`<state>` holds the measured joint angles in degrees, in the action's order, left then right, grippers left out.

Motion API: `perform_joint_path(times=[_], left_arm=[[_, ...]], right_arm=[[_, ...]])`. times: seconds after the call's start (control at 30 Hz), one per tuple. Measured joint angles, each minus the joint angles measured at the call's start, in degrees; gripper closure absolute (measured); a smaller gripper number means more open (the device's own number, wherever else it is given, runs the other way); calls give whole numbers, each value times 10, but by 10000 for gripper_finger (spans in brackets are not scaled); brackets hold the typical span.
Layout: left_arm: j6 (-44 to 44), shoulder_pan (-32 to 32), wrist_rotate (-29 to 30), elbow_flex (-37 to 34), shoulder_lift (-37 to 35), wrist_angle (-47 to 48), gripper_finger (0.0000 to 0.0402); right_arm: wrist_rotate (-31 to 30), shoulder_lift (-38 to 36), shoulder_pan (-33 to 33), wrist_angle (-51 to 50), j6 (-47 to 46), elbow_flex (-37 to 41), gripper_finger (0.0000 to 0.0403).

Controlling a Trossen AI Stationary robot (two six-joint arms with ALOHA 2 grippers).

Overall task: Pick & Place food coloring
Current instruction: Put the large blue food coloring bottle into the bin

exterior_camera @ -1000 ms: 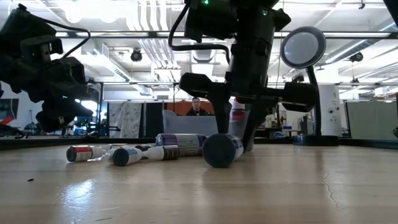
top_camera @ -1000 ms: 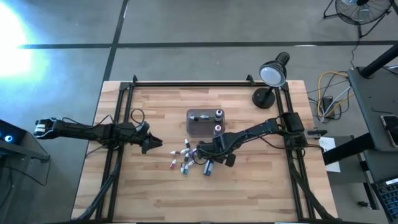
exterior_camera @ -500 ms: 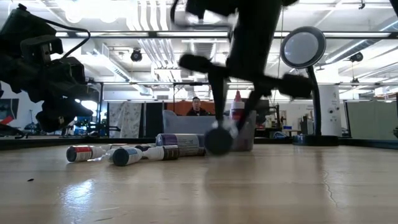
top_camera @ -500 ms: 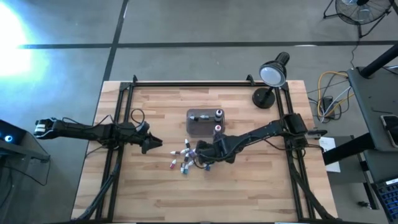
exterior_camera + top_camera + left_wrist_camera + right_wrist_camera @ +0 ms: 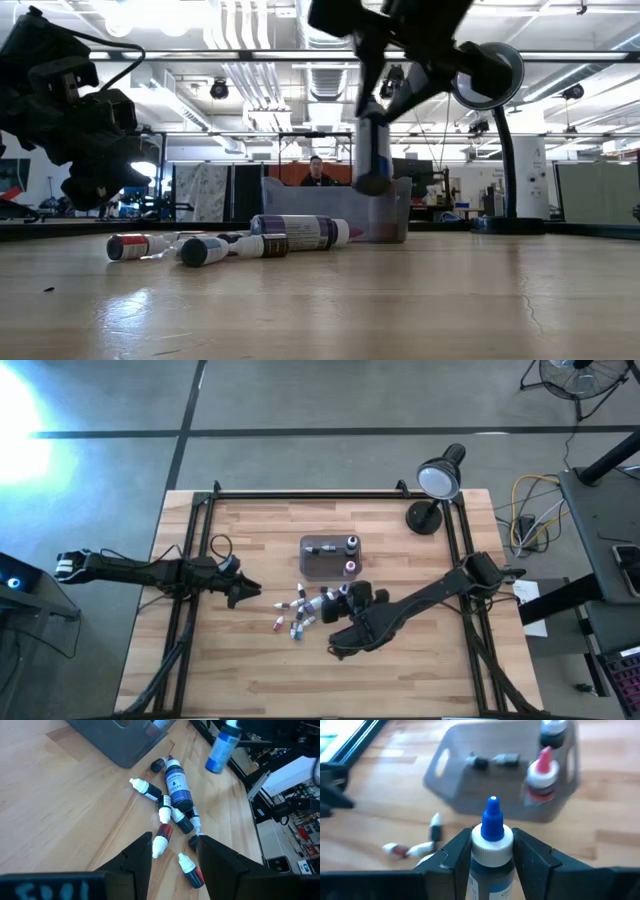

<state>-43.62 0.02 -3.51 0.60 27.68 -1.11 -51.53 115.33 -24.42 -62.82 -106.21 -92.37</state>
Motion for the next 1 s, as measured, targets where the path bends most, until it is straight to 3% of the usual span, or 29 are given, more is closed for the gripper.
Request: perform_joint_path(times=[0.17, 0.6, 1.0], left_arm=[[-2, 0, 0, 0, 0, -1, 271], [-26, 0, -8, 0, 0, -3, 271], [-30, 0, -26, 0, 0, -4, 271]], right_arm=[[-27, 0, -1, -65, -48, 24, 297], [2, 0, -9, -55, -92, 101, 283], [-59, 1, -12, -54, -152, 170, 284]])
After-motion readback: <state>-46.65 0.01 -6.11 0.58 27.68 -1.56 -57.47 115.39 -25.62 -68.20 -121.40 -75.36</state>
